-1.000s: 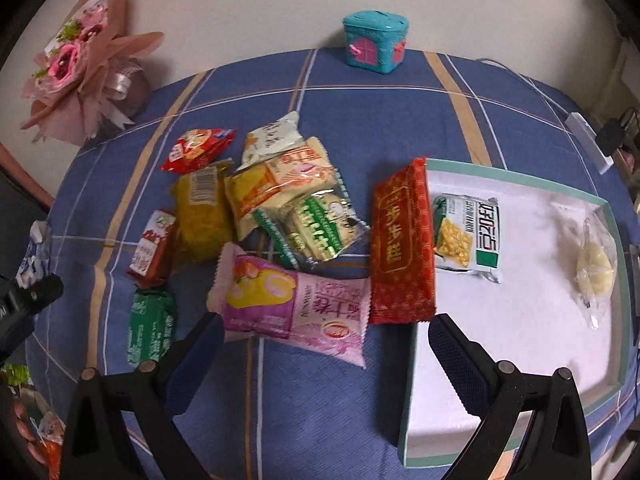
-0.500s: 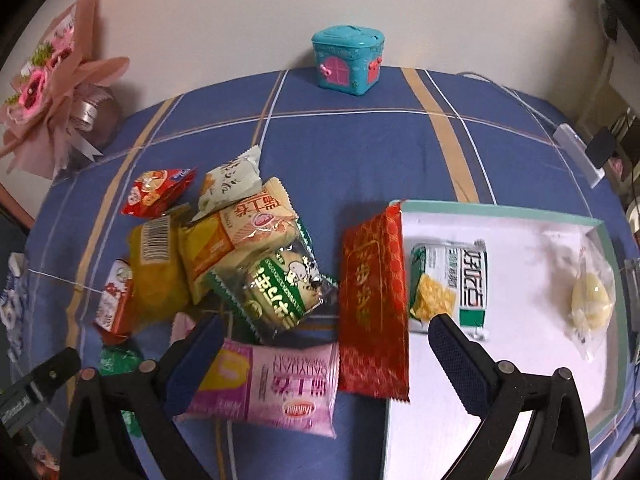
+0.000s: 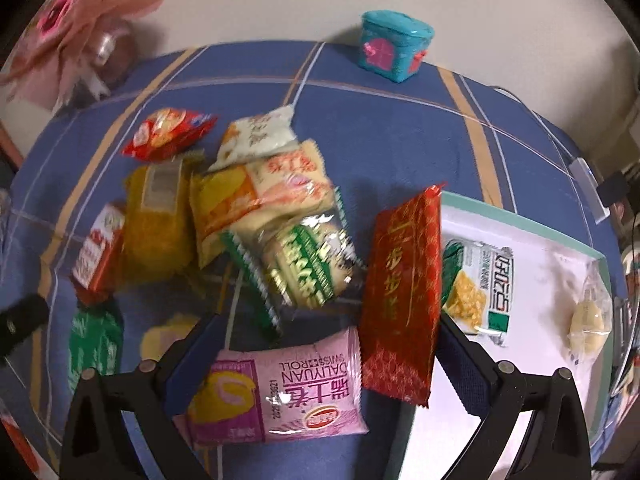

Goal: Organize snacks
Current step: 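Move both tools back over the snack pile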

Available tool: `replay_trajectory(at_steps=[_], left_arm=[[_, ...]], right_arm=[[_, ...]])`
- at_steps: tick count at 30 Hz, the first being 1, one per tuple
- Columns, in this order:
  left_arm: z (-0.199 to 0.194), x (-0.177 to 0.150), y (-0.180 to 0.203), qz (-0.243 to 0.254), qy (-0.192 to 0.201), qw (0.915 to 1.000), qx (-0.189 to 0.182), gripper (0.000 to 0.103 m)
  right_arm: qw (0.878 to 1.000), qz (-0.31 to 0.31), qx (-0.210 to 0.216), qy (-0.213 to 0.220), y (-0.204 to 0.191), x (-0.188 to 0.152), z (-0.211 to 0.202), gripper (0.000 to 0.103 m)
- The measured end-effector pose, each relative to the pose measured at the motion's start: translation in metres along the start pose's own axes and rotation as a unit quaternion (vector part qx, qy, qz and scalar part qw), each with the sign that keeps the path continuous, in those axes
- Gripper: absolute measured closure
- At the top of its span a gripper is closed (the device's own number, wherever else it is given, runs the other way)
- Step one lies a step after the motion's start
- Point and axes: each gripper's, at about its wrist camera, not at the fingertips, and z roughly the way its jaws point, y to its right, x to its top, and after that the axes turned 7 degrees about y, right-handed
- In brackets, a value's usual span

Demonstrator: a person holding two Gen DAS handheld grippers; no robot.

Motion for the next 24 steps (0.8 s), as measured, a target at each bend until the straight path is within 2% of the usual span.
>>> replay_trajectory(at_steps=[16, 24], left_arm=[[0.006, -0.004, 0.010, 0.019, -0.015, 0.9997, -0.001, 0.007], [0.006, -0.005, 0.014, 0.024, -0.017, 0.9995, -0.009, 0.007]], right_arm=[[0.995, -0.087, -0.034, -0.029, -0.027, -0.035, -0.009, 0.000], [0.993, -0.099, -0.048, -0.038, -0.017, -0.049, -0.021, 0.000]])
